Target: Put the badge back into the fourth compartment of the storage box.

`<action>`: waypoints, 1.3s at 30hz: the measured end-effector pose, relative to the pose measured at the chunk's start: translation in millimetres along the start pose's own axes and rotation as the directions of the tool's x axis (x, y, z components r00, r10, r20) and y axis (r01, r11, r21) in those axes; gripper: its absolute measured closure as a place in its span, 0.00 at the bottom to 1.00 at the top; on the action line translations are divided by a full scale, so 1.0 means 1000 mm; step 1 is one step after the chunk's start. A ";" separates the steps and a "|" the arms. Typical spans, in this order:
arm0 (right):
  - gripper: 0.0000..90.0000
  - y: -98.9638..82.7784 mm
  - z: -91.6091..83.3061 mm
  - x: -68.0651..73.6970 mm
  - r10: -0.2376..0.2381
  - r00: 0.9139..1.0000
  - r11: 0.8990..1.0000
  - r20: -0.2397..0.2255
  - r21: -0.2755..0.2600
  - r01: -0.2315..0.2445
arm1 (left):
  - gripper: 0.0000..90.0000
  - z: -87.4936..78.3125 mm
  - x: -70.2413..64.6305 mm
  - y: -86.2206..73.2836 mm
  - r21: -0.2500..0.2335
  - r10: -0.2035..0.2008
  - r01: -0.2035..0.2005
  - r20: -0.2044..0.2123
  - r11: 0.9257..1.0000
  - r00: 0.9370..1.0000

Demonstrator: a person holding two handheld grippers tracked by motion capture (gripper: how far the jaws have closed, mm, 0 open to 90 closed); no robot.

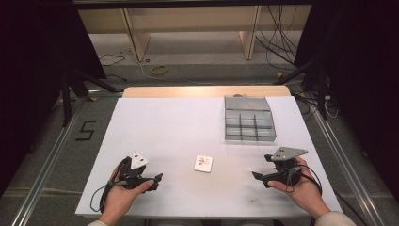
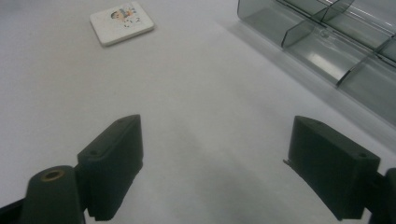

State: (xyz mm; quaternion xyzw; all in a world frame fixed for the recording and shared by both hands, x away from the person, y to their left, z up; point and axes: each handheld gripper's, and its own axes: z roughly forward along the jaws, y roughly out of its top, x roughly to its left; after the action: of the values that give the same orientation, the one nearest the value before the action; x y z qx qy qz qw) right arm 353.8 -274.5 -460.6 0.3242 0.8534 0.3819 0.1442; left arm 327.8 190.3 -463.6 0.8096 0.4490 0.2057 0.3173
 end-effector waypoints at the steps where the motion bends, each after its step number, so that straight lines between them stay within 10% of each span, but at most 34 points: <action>1: 0.19 0.000 0.000 0.000 0.001 1.000 1.000 -0.003 -0.002 -0.001 | 0.19 0.001 0.000 0.000 0.003 0.001 -0.001 0.000 1.000 1.000; 13: 0.19 0.030 0.022 0.022 -0.078 0.993 0.996 -0.090 -0.047 0.074 | 0.19 0.003 -0.002 0.000 0.010 0.010 -0.010 0.002 1.000 1.000; 39: 0.19 0.089 0.108 0.054 -0.195 0.962 0.978 -0.193 0.029 0.205 | 0.21 0.005 -0.004 0.000 0.009 0.016 -0.017 0.013 1.000 1.000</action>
State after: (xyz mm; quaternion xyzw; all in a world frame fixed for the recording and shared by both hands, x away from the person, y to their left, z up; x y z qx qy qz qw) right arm 406.0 -134.1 -466.7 0.2021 0.9006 0.3736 0.0923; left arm 328.6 185.3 -467.5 0.8159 0.4412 0.2013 0.3149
